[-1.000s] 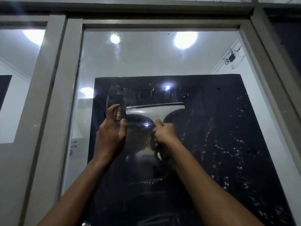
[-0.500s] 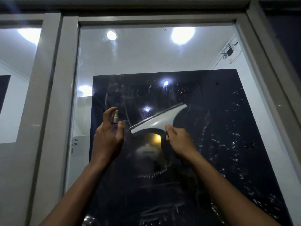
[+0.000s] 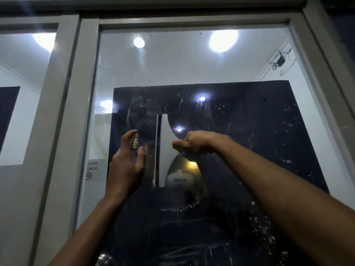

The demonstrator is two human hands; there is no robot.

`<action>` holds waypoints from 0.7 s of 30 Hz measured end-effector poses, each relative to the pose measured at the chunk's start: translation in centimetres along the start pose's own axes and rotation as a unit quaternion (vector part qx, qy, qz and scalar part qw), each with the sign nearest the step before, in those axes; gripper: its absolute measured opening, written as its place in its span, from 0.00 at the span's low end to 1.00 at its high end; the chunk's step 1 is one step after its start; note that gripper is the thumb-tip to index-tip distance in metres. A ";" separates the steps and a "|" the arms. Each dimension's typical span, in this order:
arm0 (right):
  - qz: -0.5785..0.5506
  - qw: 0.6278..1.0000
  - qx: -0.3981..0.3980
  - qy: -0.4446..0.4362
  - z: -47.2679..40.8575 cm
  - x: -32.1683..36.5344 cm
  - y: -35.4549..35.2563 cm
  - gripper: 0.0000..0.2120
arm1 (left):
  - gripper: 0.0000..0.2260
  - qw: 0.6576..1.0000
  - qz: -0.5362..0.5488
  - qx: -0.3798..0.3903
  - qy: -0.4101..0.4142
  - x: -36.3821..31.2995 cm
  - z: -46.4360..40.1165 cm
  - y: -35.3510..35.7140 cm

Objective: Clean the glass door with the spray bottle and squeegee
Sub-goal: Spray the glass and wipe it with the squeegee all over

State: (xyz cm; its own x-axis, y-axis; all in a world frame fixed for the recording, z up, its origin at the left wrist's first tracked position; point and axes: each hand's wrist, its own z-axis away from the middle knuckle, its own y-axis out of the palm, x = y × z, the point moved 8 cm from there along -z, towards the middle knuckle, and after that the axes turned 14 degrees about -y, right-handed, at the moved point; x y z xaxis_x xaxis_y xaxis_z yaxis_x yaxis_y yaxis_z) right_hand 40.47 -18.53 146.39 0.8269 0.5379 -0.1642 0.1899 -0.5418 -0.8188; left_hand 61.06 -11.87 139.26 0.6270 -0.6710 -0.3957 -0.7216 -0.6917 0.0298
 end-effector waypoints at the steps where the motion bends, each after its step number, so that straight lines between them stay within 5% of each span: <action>1: -0.014 1.000 0.001 0.009 0.9 -1.3 -0.4 0.30 | 0.20 1.000 0.000 -0.002 0.001 -0.1 0.1 0.3; 8: -0.033 0.991 0.015 0.130 8.9 -12.4 -4.0 0.35 | 0.19 1.000 0.003 0.008 0.007 -1.6 1.0 2.2; 13: -0.029 0.992 -0.007 0.119 12.2 -13.9 -5.8 0.31 | 0.19 1.000 0.011 0.015 0.004 -2.9 1.2 3.1; 17: -0.105 0.981 -0.121 0.113 12.2 -12.2 -7.0 0.28 | 0.19 0.999 0.021 0.032 0.024 -4.4 1.4 3.6; 21: -0.299 0.916 -0.244 0.106 9.7 -10.1 -7.5 0.22 | 0.19 0.999 0.020 0.032 0.029 -5.6 0.7 3.9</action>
State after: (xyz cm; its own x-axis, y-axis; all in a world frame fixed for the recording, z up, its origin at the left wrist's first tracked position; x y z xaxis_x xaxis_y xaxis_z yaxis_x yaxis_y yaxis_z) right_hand 25.54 -13.70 148.83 0.5719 0.7231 0.3874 0.8142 -0.4427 -0.3755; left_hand 54.55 -10.68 140.96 0.6115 -0.7133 -0.3424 -0.7629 -0.6464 -0.0157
